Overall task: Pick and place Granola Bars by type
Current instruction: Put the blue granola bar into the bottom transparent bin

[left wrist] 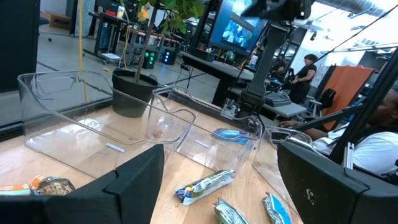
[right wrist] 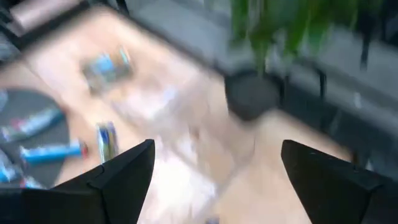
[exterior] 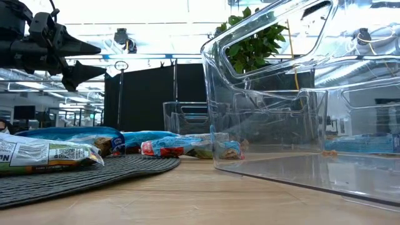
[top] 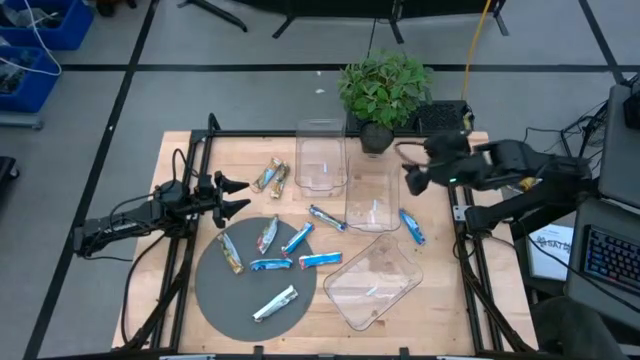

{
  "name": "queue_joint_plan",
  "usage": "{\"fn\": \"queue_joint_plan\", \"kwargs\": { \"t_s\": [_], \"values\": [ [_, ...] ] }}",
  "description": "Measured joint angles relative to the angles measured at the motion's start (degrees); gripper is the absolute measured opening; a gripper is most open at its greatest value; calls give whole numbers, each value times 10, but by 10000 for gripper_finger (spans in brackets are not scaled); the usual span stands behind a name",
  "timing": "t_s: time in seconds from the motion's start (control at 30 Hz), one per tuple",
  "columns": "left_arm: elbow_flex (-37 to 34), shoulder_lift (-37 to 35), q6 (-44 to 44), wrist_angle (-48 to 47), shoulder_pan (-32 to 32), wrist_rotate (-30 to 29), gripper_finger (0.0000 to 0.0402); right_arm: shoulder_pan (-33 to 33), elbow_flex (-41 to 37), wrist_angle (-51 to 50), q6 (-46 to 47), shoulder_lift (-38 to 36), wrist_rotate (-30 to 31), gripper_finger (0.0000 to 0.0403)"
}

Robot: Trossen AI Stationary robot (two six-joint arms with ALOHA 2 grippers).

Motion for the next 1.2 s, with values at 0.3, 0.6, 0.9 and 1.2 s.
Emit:
{"fn": "queue_joint_plan", "kwargs": {
  "t_s": [0.3,0.6,0.9,1.2],
  "values": [
    [0,0,0,0,0,0,310,-28,-4,-132,170,55,-109,338],
    [0,0,0,0,0,0,310,-51,-87,-135,223,62,-212,338],
    [0,0,0,0,0,0,310,-45,-171,-134,253,63,-262,338],
    [0,0,0,0,0,0,310,-45,-228,-52,251,62,-262,338]
  ]
}}
